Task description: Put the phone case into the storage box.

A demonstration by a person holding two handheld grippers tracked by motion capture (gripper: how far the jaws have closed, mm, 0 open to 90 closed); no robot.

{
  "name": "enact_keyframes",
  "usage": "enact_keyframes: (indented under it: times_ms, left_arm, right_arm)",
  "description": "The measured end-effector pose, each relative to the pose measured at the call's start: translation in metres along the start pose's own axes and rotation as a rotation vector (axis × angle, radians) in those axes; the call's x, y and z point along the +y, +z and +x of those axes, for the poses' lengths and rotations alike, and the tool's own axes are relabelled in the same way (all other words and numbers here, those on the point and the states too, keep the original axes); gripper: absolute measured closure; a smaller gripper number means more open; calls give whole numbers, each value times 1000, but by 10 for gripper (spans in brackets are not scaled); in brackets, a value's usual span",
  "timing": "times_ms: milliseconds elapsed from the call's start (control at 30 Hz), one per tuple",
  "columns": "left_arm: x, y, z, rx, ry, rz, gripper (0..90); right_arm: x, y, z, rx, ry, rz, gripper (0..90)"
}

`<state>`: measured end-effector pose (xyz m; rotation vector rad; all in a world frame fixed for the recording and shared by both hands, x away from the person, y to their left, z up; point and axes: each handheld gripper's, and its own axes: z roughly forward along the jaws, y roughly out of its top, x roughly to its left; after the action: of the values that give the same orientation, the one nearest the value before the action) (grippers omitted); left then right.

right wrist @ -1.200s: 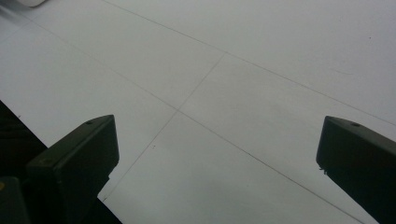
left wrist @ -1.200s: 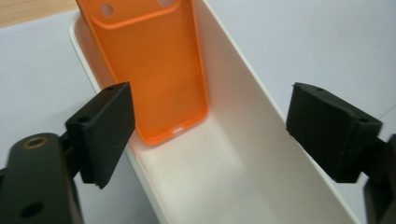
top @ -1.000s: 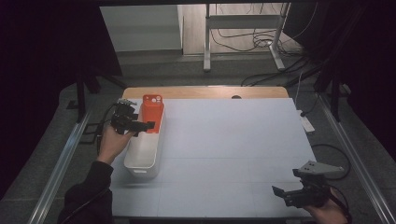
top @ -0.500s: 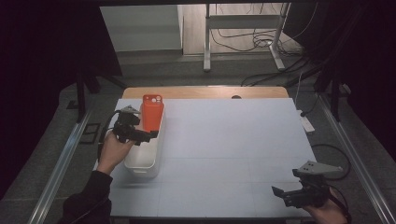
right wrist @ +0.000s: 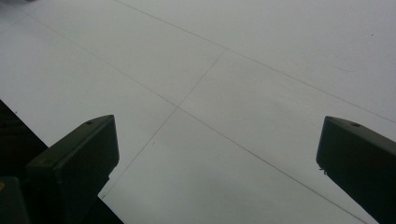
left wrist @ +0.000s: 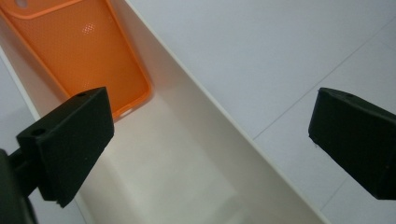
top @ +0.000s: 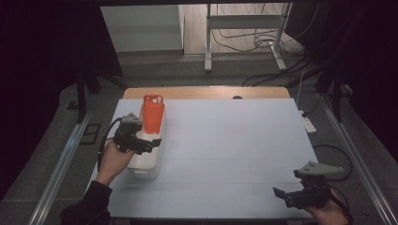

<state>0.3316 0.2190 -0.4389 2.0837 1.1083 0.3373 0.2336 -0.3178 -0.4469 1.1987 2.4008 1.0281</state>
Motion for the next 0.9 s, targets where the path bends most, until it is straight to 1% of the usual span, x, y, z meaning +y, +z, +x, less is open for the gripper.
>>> enact_keyframes:
  times_ms: [100,300,533,900]
  left_arm:
    - [-3,-2,-3,0,8,-4,13]
    - [-10,-5,-15,15,55,-13,13]
    - [-16,-12,-23,24,71,-17,12]
    - [-29,-26,-31,6,63,-41,12]
  right_arm:
    - [0,0,0,0,-2,5,0]
    - [0,0,1,4,-7,-1,0]
    - [0,0,1,-3,-7,-2,0]
    - [0,-1,2,-26,-7,-4,0]
